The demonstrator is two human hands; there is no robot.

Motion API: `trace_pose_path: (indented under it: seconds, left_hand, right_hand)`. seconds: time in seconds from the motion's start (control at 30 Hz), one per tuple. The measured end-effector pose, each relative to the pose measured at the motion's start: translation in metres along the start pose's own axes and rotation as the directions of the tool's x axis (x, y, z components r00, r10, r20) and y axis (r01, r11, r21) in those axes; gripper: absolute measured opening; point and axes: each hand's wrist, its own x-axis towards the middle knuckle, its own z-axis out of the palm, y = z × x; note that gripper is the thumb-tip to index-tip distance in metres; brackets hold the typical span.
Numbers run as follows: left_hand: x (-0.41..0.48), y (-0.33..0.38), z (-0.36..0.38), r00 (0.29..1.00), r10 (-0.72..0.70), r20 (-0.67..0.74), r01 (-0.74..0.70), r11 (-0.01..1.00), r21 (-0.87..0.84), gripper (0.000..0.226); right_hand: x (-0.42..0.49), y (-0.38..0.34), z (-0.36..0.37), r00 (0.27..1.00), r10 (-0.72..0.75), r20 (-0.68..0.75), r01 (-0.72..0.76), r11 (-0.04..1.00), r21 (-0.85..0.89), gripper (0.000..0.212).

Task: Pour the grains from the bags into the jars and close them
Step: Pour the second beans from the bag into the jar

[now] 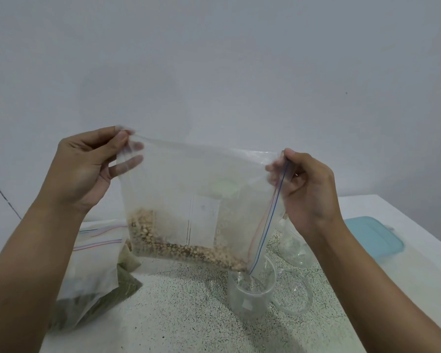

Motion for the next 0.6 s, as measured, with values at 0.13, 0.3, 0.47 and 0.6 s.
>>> trace_pose_path:
  seconds: [0.13,0.3,0.47,0.6]
  left_hand:
    - [0.0002,0.0018,0.0051,1.000,0.012,0.008,-0.012,1.000,0.006,0.020]
    - [-0.0015,0.0014,0.0094,1.000,0.004,0.004,-0.003,1.000,-0.003,0.017]
    - [-0.0014,0.0000,0.0090,1.000,0.001,0.011,-0.001,1.000,0.011,0.020]
    - [-0.0008,0.0020,0.0107,1.000,0.008,0.017,-0.009,1.000,0.010,0.021]
  right_hand:
    - [0.0002,0.0006,-0.0039,0.999,0.033,-0.039,-0.032,0.999,0.028,0.024]
    - [-0.0008,0.0022,-0.0084,0.997,0.042,-0.062,-0.040,0.999,0.023,0.025]
    - [-0.0019,0.0026,-0.0093,0.997,0.048,-0.068,-0.047,0.999,0.012,0.025]
    - [-0.0009,0.0003,-0.0089,0.996,0.048,-0.073,-0.047,0.999,0.014,0.026]
